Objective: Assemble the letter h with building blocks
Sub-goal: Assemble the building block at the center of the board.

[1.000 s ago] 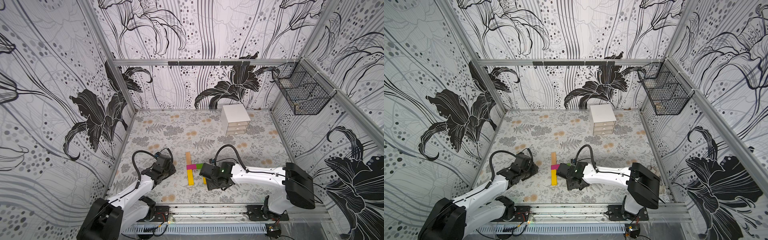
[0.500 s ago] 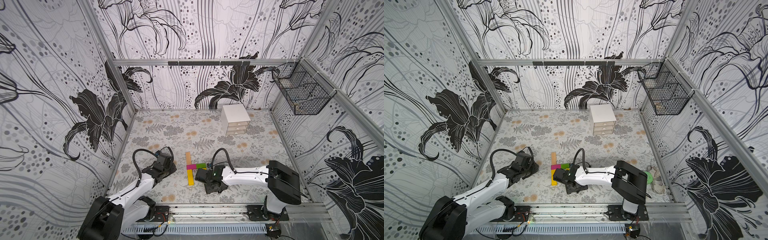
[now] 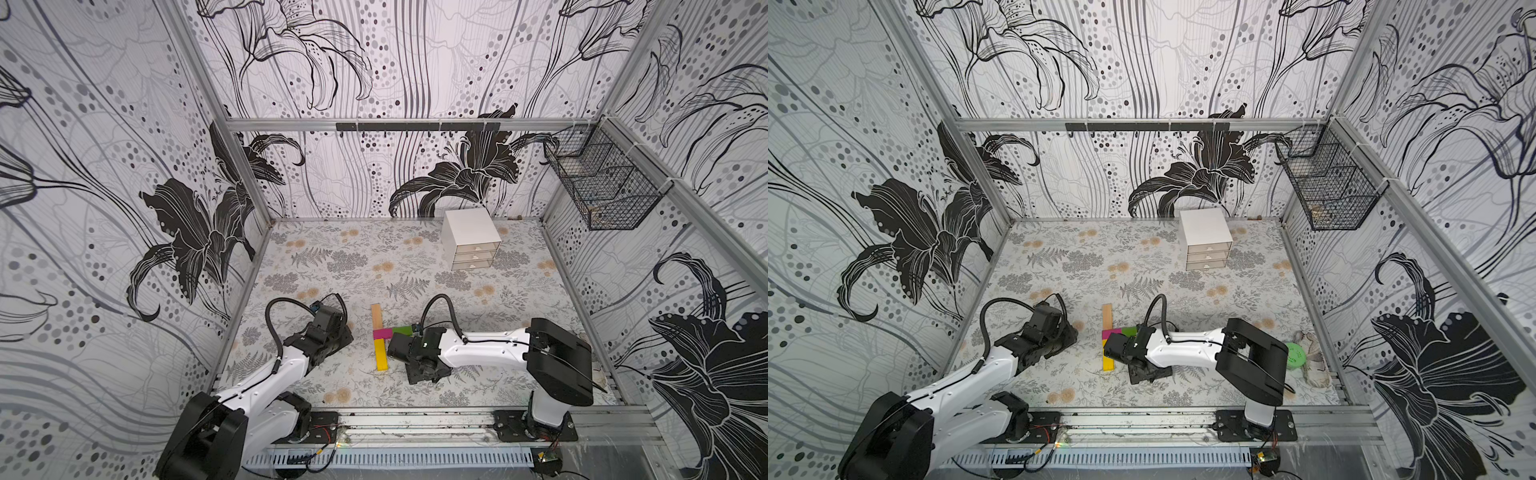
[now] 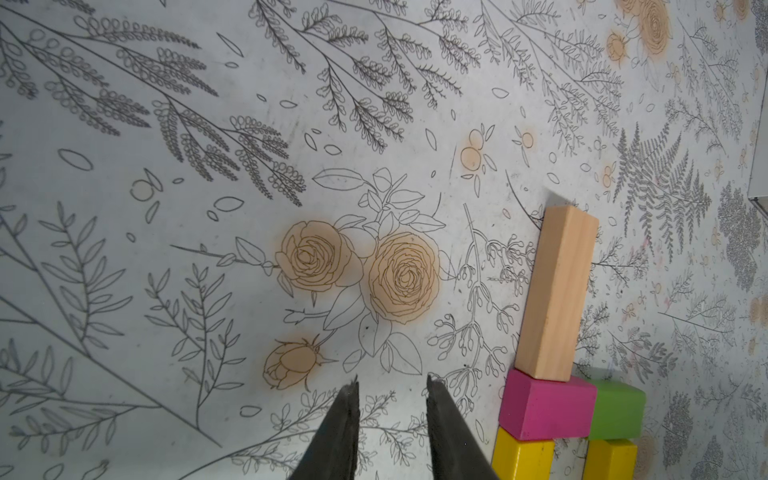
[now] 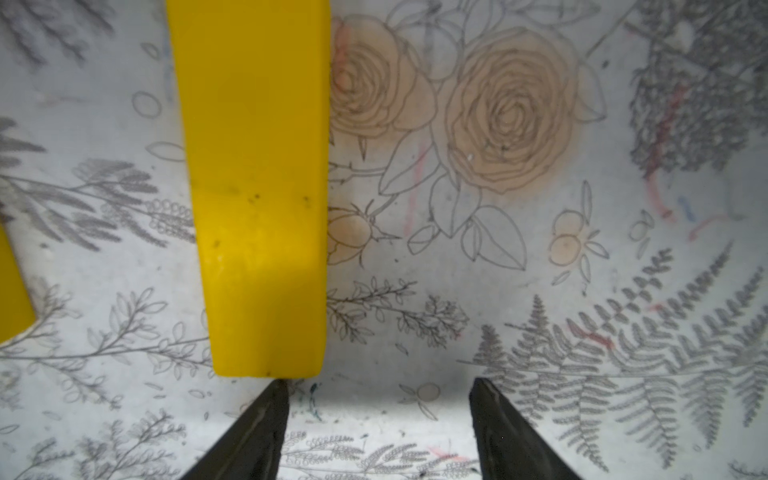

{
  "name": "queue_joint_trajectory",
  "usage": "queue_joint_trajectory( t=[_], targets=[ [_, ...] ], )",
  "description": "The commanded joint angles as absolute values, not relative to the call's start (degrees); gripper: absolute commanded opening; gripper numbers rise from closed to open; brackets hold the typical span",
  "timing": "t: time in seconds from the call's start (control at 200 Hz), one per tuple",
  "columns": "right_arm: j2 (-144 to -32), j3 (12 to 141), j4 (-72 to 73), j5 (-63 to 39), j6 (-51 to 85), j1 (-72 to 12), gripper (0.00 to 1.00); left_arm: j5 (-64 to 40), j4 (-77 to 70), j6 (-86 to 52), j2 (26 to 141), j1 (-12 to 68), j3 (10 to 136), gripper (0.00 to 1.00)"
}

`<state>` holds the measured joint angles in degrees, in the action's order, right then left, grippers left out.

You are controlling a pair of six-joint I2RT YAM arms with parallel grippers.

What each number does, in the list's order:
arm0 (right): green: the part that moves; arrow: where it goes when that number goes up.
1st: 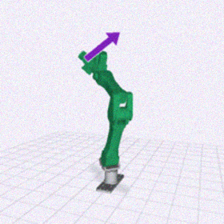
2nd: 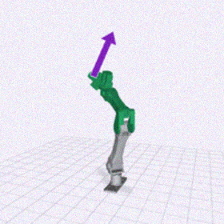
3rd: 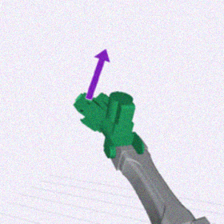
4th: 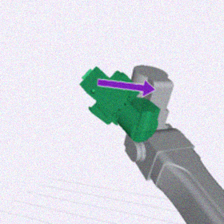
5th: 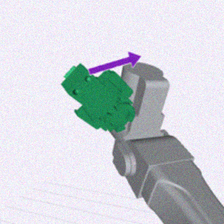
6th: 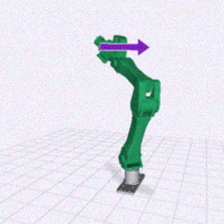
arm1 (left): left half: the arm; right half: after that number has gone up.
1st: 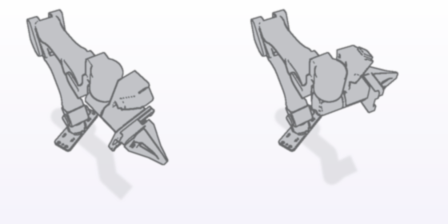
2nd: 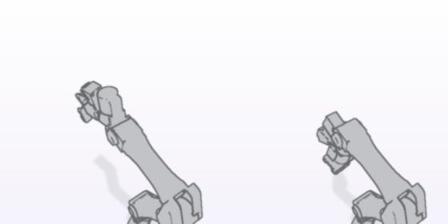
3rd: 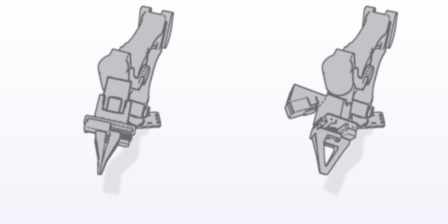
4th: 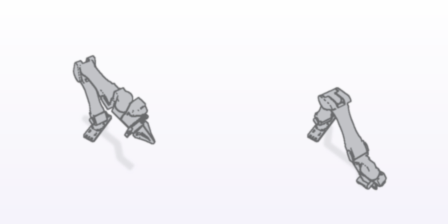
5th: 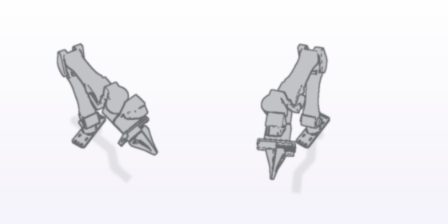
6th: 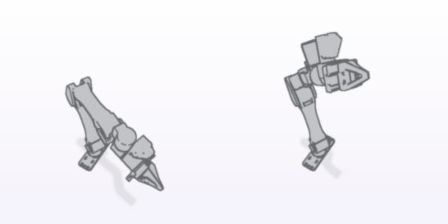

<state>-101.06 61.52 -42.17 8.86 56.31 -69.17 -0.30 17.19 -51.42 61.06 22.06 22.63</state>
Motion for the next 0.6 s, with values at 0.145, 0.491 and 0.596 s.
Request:
queue_joint_trajectory(
  t=[0.145,0.491,0.596],
  targets=[
    [-102.45,63.19,-43.04,10.21,55.91,-68.81,0.72,-0.27,16.26,-50.45,60.89,21.69,23.31,0.31],
    [-102.89,63.58,-43.24,10.70,55.95,-68.71,0.71,-0.18,16.25,-50.45,60.73,21.64,23.03,0.31],
    [-103.16,63.89,-43.57,10.97,55.90,-68.72,0.71,-0.18,16.09,-50.45,60.74,21.68,22.95,0.31]
  ],
)
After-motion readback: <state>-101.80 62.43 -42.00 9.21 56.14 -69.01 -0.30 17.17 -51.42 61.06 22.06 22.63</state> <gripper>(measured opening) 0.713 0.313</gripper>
